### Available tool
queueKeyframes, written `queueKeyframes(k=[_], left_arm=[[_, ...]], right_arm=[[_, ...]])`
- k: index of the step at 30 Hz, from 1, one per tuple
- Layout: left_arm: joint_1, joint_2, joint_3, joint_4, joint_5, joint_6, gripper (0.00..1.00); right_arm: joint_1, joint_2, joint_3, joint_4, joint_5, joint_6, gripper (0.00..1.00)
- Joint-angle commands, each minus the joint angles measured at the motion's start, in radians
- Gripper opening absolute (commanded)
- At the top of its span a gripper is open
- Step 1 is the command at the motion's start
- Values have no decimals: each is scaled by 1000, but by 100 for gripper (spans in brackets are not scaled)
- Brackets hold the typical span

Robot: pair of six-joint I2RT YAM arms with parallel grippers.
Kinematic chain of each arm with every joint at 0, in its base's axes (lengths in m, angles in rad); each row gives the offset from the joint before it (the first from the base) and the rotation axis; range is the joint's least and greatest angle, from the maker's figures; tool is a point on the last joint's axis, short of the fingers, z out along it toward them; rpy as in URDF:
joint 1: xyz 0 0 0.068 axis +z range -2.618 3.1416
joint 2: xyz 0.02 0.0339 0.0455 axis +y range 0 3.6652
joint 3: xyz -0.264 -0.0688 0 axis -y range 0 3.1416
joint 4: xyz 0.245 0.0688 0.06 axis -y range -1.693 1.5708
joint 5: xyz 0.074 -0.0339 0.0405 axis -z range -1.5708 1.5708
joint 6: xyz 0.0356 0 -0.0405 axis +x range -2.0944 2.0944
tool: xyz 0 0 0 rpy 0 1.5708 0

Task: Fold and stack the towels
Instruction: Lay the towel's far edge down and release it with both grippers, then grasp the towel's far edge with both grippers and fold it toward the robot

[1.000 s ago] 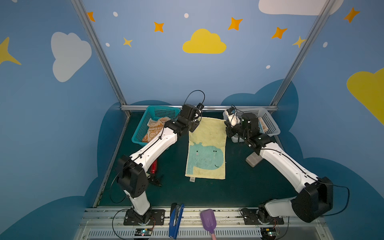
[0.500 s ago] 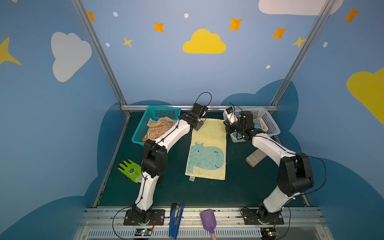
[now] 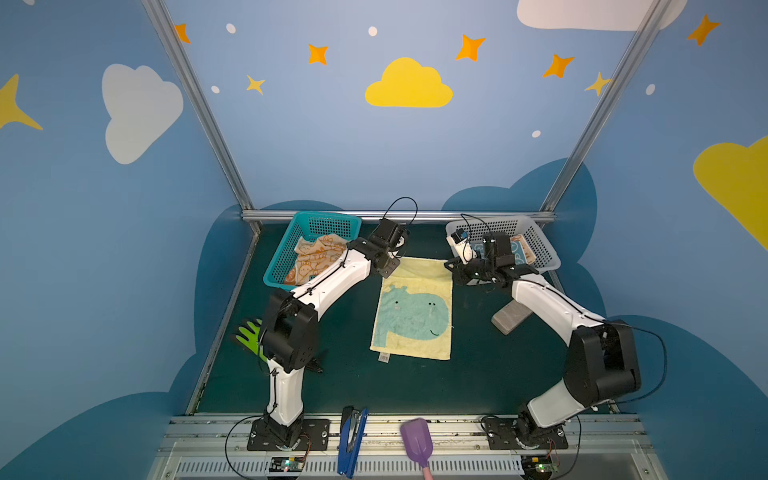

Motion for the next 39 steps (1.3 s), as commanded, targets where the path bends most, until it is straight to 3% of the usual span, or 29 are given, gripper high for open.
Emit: queueKeyframes(k=[1, 17, 28, 39], left_arm=[[-13, -70, -75, 5, -7, -25, 4], [-157, -205, -337, 24, -59, -112, 4], [-225, -239, -431, 11, -63, -196, 4], [-238, -249, -536, 43, -46, -263, 4]], right_arm=[[8, -81, -76, -55, -34, 27, 0], [99, -315, -390, -78, -10, 238, 0], [158, -311, -466, -115, 21, 404, 0], [211, -349, -544, -105, 74, 472, 0]])
